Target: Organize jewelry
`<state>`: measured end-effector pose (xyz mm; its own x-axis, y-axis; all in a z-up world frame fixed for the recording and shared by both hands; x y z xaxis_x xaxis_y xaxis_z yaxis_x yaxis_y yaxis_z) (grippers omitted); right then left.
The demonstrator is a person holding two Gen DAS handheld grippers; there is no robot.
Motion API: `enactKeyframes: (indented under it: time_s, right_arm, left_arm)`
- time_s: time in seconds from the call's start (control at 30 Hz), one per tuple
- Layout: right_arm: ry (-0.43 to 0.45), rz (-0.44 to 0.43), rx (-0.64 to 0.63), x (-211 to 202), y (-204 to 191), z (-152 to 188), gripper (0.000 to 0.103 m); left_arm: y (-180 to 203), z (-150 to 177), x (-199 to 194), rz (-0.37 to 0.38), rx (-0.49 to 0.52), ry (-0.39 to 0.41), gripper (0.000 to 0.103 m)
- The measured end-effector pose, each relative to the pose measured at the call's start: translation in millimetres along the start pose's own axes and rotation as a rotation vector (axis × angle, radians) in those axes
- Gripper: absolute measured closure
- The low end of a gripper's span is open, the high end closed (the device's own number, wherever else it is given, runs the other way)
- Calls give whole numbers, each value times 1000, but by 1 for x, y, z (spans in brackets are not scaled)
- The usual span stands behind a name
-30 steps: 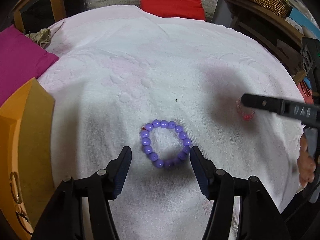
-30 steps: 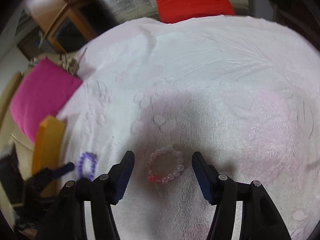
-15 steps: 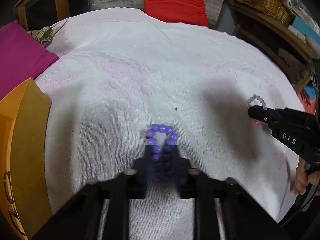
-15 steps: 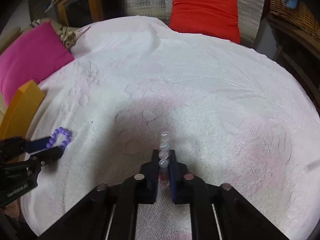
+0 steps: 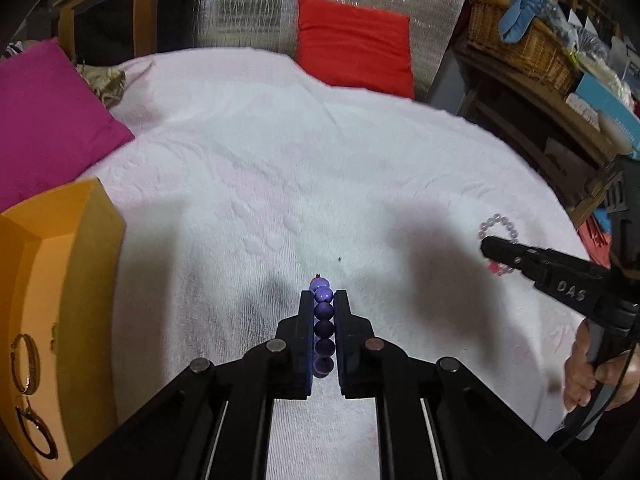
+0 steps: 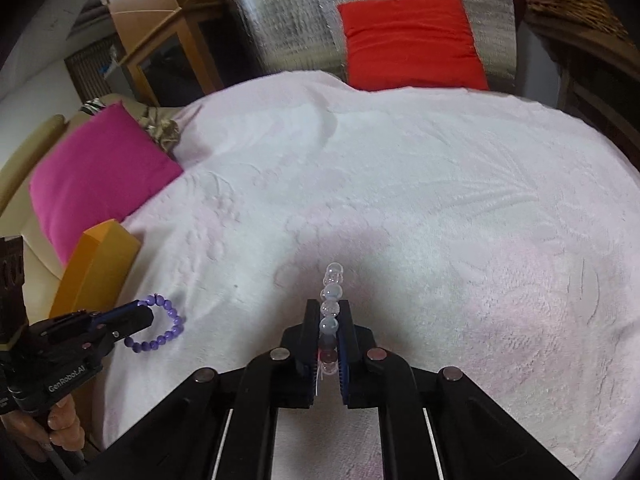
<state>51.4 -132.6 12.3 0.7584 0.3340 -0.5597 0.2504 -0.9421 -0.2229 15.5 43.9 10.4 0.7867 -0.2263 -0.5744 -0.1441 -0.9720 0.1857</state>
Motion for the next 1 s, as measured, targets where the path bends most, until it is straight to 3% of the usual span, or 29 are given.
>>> enactKeyframes:
  time_s: [0.17,0.37,0.53,0.77,1.0]
  right_arm:
    - [30,-52,-25,-9,-22,-4,94]
    - [80,-143,-67,-34,-65,-15,94]
    - [122,-241,-99,-54,-105,-20,94]
    - [89,-363,-116,-62,-171,-5,94]
    - [19,-519,-190,-72,-258,23,94]
  left_arm:
    - [4,-6,-33,-13,-3,66,94]
    - [-6,-12,-80,-105,-22,147,94]
    - [-26,-17,-144,-166,-52,233,94]
    - [-77,-18,-224,-277,-70,310,94]
    - [-146,-2,-261,-429,-79,292,94]
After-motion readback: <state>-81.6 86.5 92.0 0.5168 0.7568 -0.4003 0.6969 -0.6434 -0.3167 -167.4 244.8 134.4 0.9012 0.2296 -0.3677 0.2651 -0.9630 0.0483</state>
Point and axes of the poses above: each gripper's, at about its wrist camera, not at the fingertips, and x roughly the way its jaws point, y to its right, z to its underside, the point moved 5 cm from there along x, roughly the way its jaws point, and after that the axes turned 13 degrees about y, right-handed, at the moved point
